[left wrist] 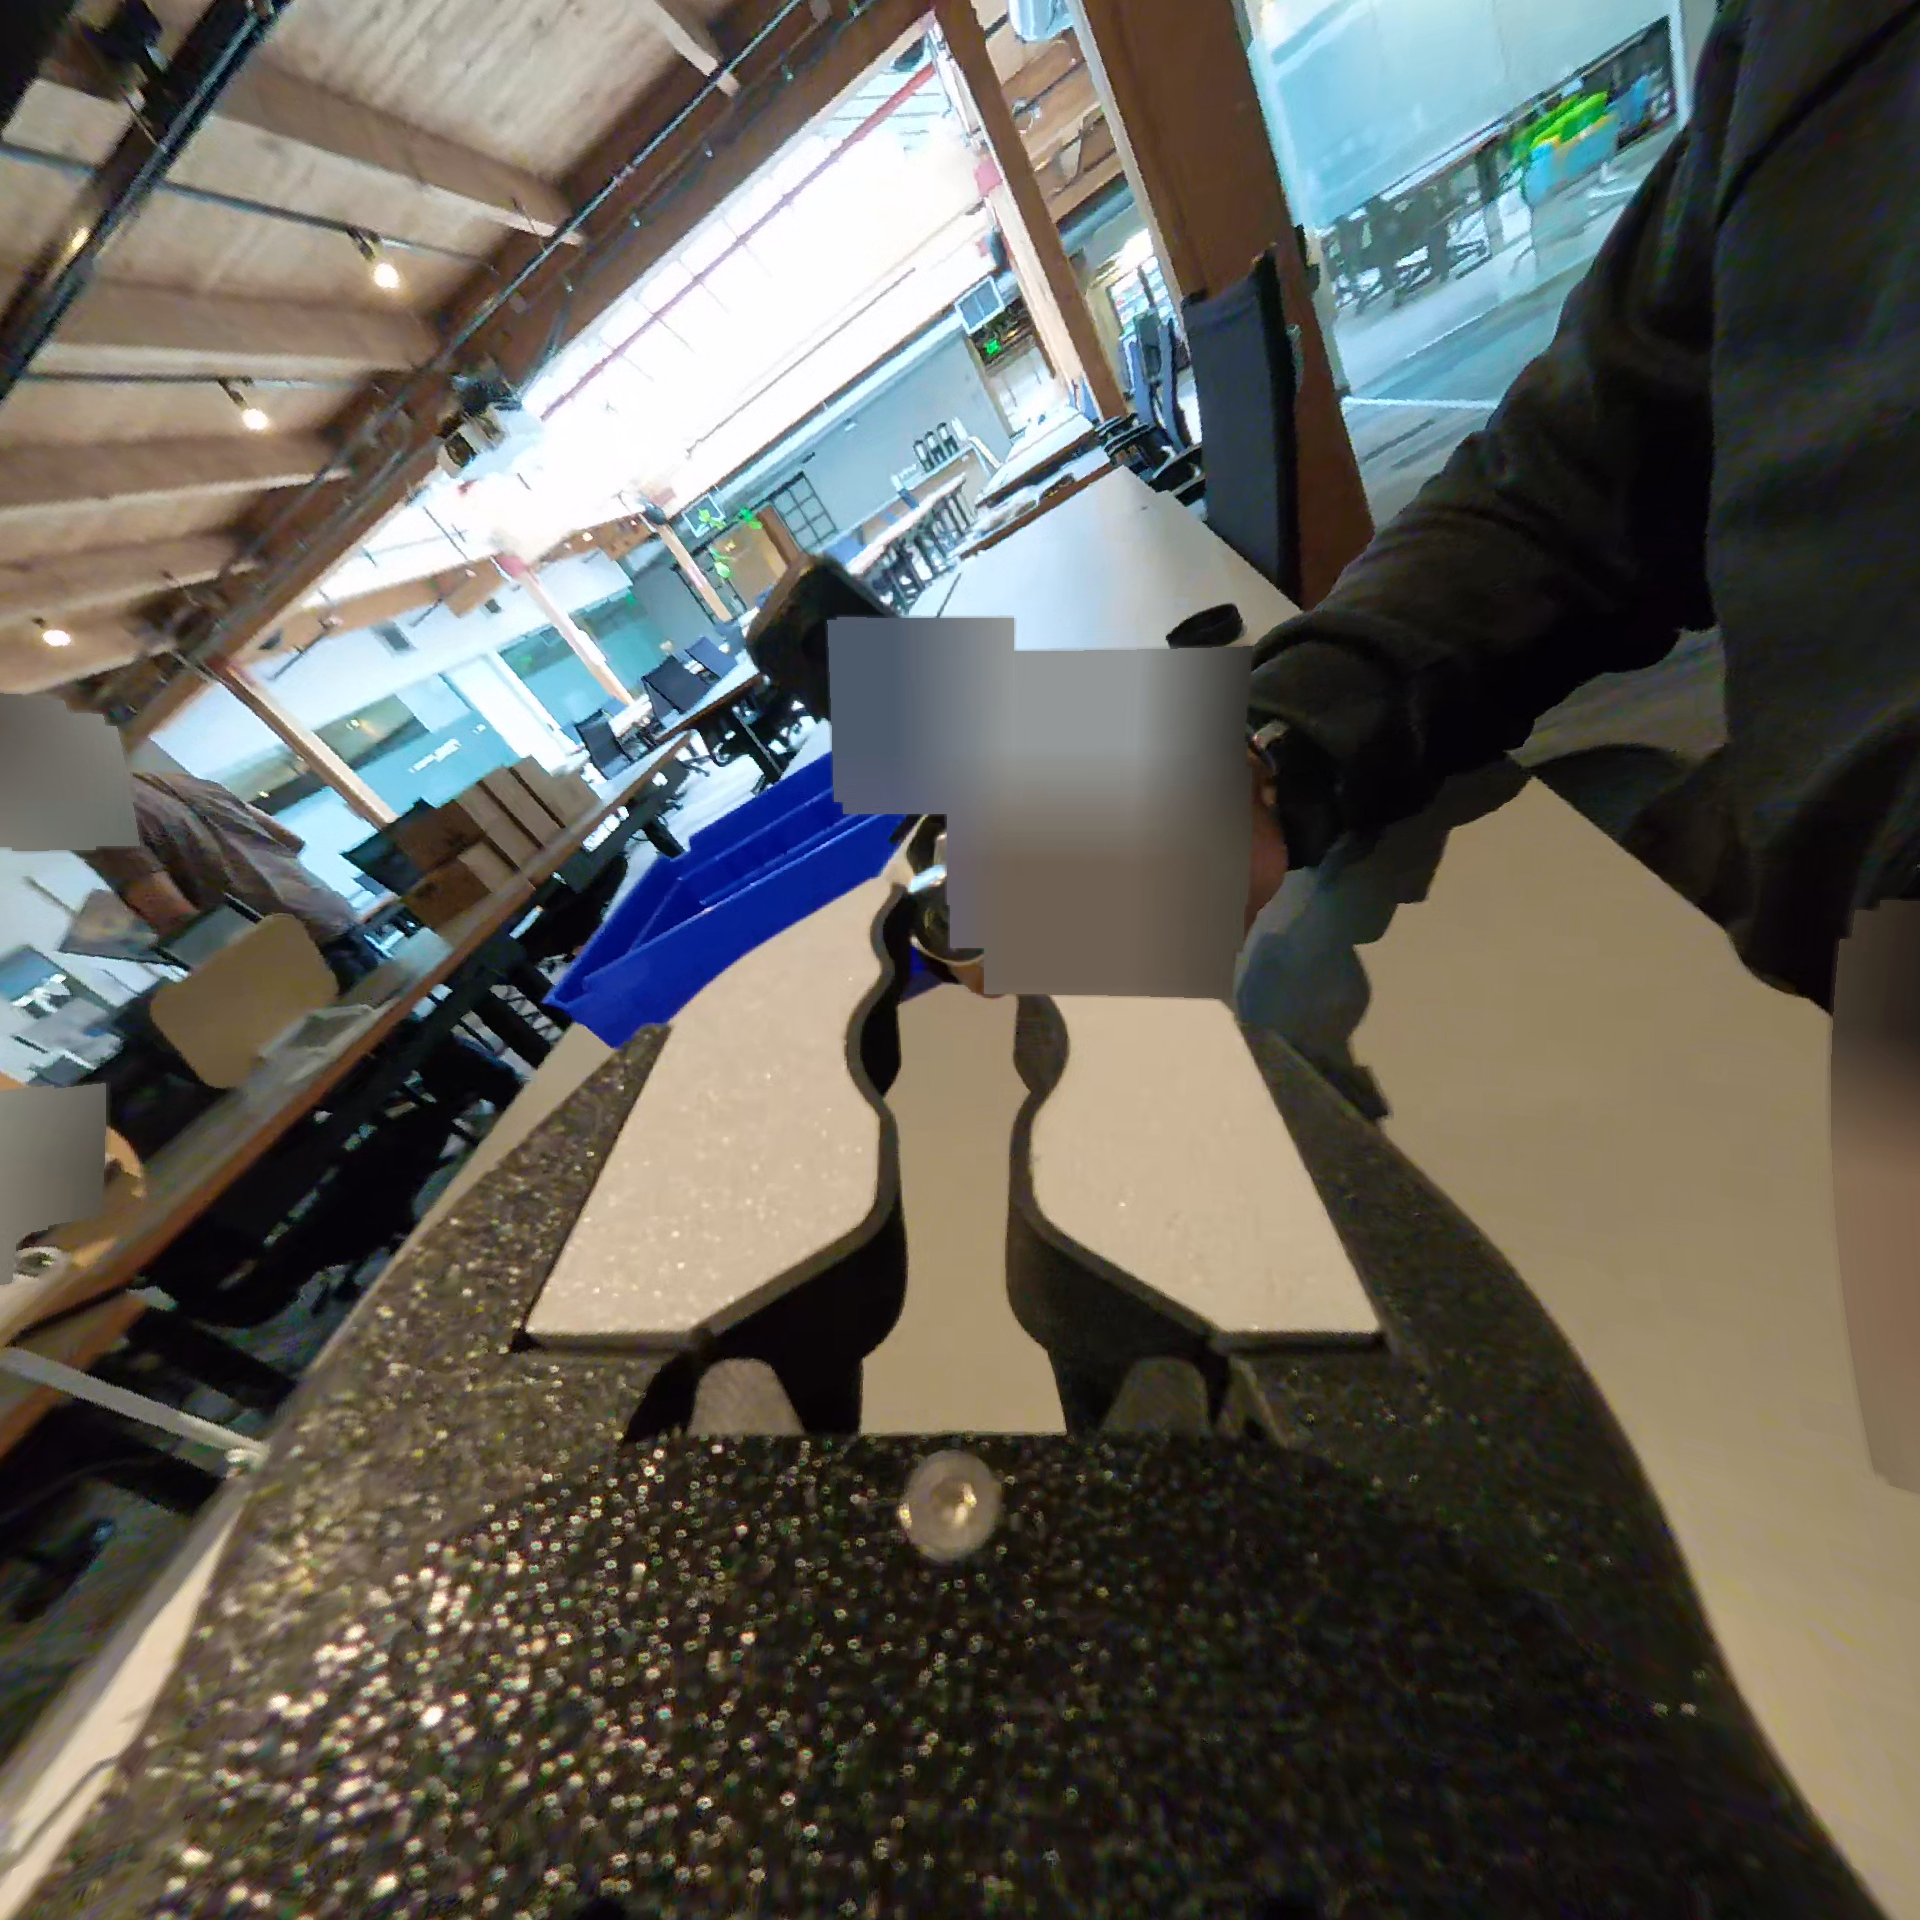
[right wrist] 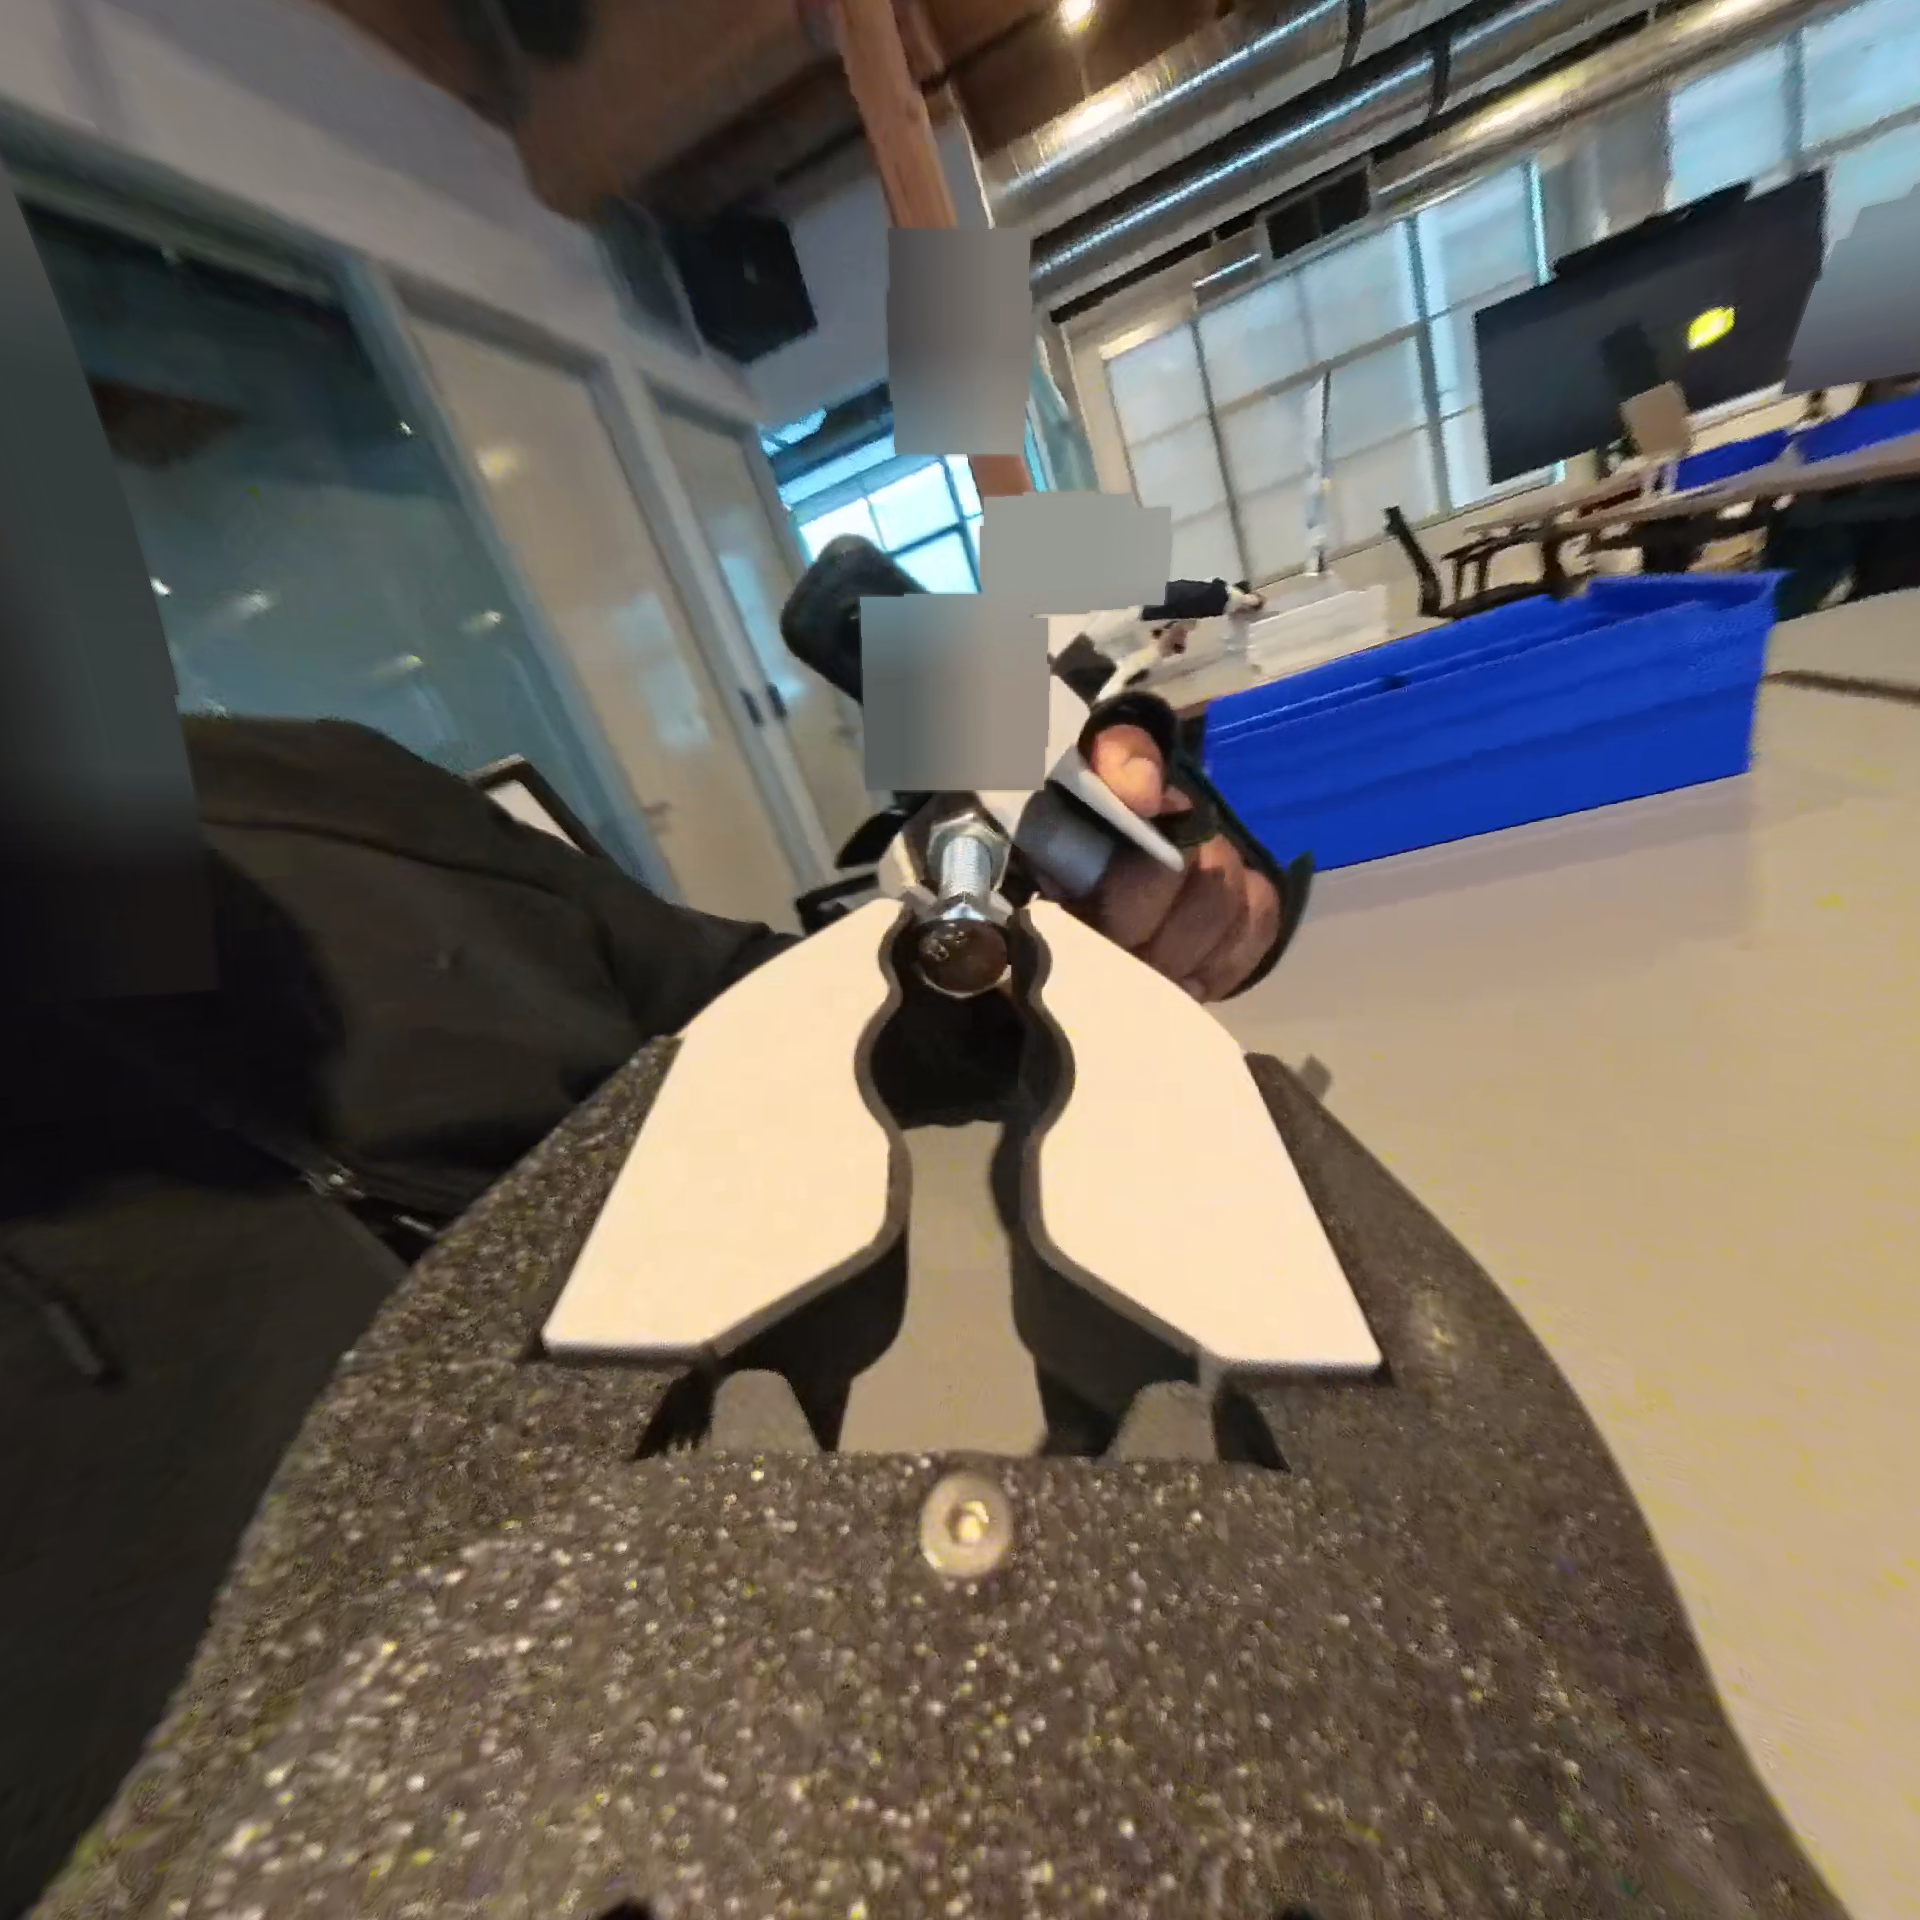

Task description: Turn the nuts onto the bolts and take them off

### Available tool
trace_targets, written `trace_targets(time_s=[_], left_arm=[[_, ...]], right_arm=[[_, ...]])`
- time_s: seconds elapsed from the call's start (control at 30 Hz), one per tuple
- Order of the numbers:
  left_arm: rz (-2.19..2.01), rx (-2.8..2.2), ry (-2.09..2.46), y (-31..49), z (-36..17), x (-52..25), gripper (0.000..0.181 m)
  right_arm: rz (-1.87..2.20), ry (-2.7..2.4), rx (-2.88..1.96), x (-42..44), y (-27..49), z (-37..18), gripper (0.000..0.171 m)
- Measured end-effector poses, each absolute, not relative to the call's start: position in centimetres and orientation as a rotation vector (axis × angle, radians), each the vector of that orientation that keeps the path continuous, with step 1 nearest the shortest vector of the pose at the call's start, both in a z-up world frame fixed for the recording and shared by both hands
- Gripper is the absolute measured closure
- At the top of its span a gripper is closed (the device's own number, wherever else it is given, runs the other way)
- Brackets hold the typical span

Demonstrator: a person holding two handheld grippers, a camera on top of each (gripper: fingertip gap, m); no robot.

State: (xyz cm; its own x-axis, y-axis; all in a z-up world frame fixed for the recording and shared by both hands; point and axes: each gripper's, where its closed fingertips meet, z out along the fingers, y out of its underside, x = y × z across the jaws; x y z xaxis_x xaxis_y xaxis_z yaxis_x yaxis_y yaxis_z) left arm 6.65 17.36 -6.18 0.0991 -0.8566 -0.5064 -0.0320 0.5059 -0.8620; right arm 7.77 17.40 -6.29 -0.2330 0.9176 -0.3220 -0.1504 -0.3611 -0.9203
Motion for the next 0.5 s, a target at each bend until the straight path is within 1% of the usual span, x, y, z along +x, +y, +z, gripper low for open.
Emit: trace_targets(time_s=[0.2, 0.37, 0.5], left_arm=[[-0.592, -0.777, 1.410, 16.62, -6.18, 6.55, 0.164], [-0.447, -0.753, 1.472, 16.73, -6.84, 6.42, 0.164], [-0.515, -0.792, 1.455, 16.74, -6.83, 6.60, 0.164]], right_arm=[[1.866, -1.003, -1.236, 7.65, 16.82, -6.26, 0.154], [1.792, -1.053, -1.248, 7.57, 16.84, -6.74, 0.154], [1.678, -1.099, -1.196, 7.77, 16.83, -6.73, 0.154]])
